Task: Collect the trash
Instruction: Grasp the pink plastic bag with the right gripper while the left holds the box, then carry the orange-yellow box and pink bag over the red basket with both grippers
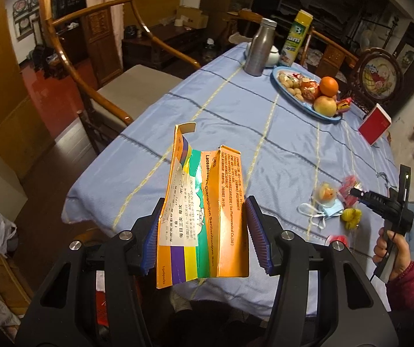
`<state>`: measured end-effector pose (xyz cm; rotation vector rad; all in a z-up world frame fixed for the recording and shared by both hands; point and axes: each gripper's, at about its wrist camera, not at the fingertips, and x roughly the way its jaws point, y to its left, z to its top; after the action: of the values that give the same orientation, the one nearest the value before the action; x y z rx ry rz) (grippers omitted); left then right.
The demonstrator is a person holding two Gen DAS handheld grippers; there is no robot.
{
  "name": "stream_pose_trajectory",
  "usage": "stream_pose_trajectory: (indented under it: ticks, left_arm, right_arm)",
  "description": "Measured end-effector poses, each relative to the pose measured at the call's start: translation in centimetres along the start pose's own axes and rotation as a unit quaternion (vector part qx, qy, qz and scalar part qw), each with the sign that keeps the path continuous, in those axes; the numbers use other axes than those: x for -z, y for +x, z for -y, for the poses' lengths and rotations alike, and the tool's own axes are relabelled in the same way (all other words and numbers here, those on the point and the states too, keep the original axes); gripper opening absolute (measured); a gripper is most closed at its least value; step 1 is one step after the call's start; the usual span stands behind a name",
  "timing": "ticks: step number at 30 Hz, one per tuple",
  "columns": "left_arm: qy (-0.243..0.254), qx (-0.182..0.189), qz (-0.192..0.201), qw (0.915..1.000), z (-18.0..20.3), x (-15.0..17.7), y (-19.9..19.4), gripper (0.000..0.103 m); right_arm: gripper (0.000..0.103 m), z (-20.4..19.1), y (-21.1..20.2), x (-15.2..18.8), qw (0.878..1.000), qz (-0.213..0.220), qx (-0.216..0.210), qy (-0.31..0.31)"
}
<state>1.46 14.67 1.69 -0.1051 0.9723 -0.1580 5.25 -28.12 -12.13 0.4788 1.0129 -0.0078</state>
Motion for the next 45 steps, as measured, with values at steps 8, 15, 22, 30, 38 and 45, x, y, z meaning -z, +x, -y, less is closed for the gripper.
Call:
stream_pose_trajectory:
  ticks: [8,15,22,30,38,45]
  left_arm:
    - [0.077,0.097,0.004,0.9924,6.4,-3.7,3.2,0.054]
    - [0.16,0.184,-0.011,0.9697,14.6,-4.6,5.3,0.054]
    - [0.192,0.215,-0.018,0.9573,18.3,-3.8,6.0,0.054]
    - [0.133,0.152,-0.008,0.9794,12.9,-2.3,5.1,0.054]
    - [0.0,0.053,0.013,0.9985,2.8,0.2,1.9,0.054]
    - [-0.103,-0.029,0.022,0.9941,-5.2,4.4,-1.7,0.054]
  right_arm:
    - [0.002,-3.0,-13.5,0.7,0.987,0.143,0.02,-0.068]
    - [0.002,-1.7,-19.0,4.5,0.983,0.175,0.043,-0.031]
    - [0.002,-0.9,-18.1,7.5,0.989,0.136,0.061,-0.018]
    - [0.002,-4.1,-15.1,6.7,0.992,0.094,0.025,-0.079]
    - [0.002,-10.6,-11.0,5.4,0.982,0.042,-0.05,-0.179]
    - [0.002,-18.1,-8.0,6.1,0.956,-0.001,-0.116,-0.269]
